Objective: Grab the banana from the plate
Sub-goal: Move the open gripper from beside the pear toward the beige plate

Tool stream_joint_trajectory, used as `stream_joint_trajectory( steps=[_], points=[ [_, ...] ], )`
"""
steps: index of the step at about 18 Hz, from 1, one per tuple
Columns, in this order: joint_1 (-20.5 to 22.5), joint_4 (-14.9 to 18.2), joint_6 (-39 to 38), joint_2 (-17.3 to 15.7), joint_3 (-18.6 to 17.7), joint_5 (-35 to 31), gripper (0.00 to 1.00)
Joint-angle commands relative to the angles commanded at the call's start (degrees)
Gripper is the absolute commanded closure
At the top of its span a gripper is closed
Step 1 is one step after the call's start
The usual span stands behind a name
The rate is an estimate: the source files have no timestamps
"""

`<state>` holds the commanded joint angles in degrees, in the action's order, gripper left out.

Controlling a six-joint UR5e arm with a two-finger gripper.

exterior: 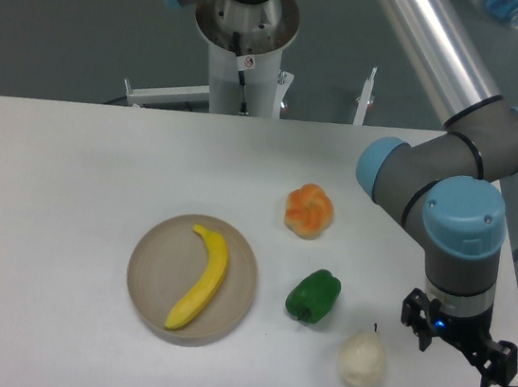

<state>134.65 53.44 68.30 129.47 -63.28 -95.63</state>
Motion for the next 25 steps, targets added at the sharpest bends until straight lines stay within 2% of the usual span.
stream_joint_trajectory(
  steps=[3,6,8,10,11,16,22,25],
  points=[
    [-0.4,0.1,-5.2,-2.7,-2.7,2.5,0.00],
    [-1.7,1.1,-14.0,-7.7,-8.6,5.0,0.00],
    [-1.2,5.6,-16.6,-11.3,-11.1,8.9,0.00],
    [-1.2,11.3,-18.1,-12.7,-12.4,10.6,0.00],
    [-1.3,13.0,-20.2,-13.4,-12.8,10.6,0.00],
    [-3.3,12.6,-22.9,-14.5,-16.6,10.7,0.00],
    [-6.3,12.7,-25.4,-13.9,-15.1,11.0,0.00],
    [-8.1,12.6,-27.1,-14.1,-17.6,10.3,0.00]
  ],
)
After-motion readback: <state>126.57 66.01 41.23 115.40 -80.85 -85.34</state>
